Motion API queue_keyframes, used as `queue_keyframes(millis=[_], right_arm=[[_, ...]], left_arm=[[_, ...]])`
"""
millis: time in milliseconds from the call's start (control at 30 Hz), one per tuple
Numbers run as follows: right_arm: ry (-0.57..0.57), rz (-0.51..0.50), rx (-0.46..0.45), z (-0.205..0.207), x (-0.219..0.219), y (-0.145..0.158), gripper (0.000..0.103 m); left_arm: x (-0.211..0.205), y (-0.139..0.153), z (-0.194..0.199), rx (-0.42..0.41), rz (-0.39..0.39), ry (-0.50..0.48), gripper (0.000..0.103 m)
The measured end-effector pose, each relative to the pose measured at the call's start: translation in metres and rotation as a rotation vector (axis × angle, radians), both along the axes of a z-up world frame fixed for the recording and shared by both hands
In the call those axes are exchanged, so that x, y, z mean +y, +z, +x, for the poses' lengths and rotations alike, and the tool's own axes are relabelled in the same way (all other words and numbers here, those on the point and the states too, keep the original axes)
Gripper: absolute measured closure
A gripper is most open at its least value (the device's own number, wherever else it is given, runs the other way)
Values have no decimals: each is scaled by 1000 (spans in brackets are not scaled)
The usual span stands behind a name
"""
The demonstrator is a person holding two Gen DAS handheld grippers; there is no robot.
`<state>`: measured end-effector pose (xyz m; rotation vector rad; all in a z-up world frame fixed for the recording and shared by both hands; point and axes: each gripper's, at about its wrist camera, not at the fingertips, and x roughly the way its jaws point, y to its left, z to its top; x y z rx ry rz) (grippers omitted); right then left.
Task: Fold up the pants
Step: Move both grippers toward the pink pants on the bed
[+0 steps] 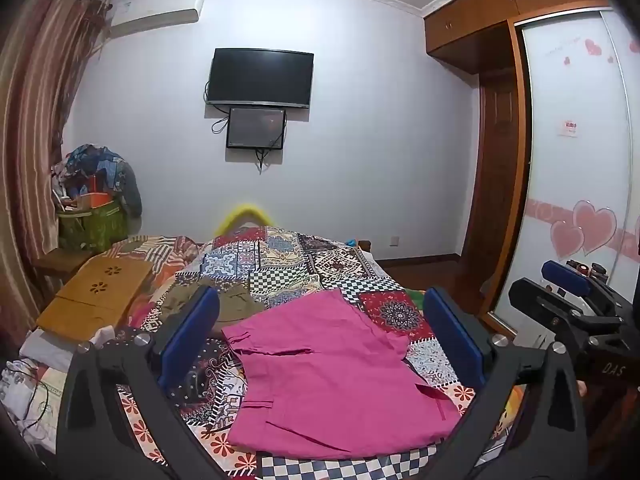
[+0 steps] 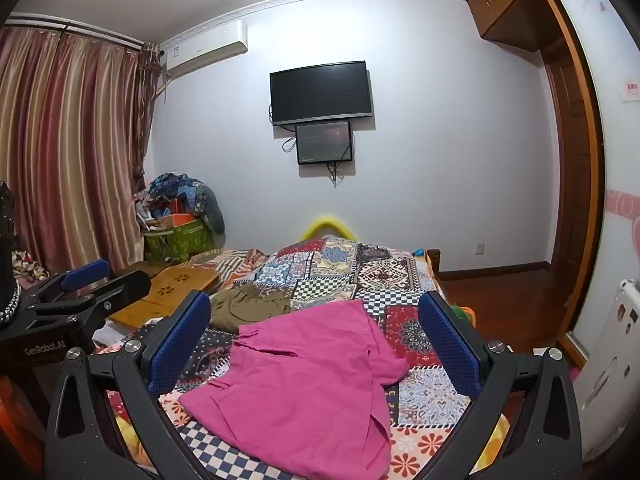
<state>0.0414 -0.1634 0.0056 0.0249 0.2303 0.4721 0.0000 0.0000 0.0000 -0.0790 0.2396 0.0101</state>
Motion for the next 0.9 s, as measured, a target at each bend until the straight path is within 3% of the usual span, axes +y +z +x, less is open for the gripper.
queue_keyframes(millis=[900], right_arm=[[1, 3, 8, -1, 0, -1, 0]], left_arm=[[-2, -3, -1, -2, 2, -1, 0]])
